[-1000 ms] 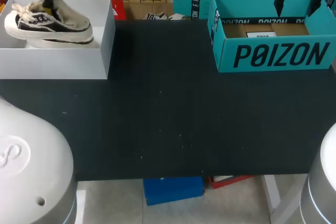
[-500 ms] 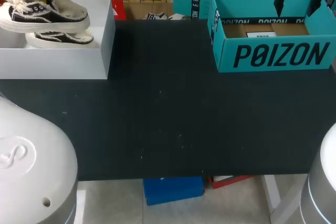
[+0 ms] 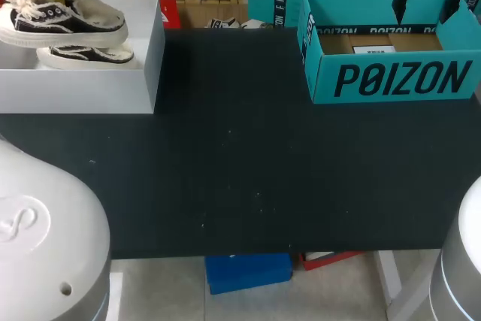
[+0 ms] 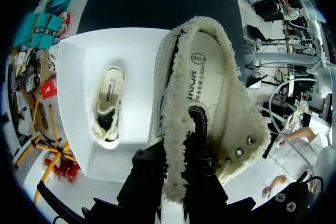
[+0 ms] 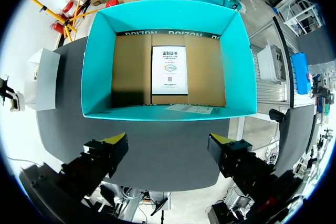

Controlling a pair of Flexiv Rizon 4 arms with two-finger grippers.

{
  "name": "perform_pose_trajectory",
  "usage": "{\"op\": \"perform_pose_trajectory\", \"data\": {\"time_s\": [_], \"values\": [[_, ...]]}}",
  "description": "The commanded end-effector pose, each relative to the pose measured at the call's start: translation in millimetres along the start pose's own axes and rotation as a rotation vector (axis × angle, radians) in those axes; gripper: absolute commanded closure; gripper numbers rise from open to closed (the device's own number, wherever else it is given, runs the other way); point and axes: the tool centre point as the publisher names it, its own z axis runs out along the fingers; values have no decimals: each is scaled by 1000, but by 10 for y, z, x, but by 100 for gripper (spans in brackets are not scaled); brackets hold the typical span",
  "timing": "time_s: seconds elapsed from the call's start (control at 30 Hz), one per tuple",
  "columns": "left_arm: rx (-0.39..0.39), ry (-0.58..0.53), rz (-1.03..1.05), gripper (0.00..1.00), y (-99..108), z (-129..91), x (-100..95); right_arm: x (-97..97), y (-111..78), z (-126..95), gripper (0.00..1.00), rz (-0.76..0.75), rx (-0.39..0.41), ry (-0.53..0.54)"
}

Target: Take the shoe out of the shoebox, open the shoe tongue, remove and reinsert the insole, then place the shoe into the shoebox

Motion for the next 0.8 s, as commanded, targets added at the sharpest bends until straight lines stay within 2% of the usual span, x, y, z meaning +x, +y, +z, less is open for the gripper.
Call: {"op": "perform_pose_trajectory", "data": {"time_s": [0.03,0.5,0.6,0.8], "values": [[-2,-3,0,100,10,-16,18,3,6,-1,0,0,1,0],[-6,5,-8,100,-12,9,58,3,6,-1,0,0,1,0],[-11,12,-21,100,-133,23,117,3,6,-1,0,0,1,0],[-2,36,-36,100,-541,52,228,3,6,-1,0,0,1,0]]}}
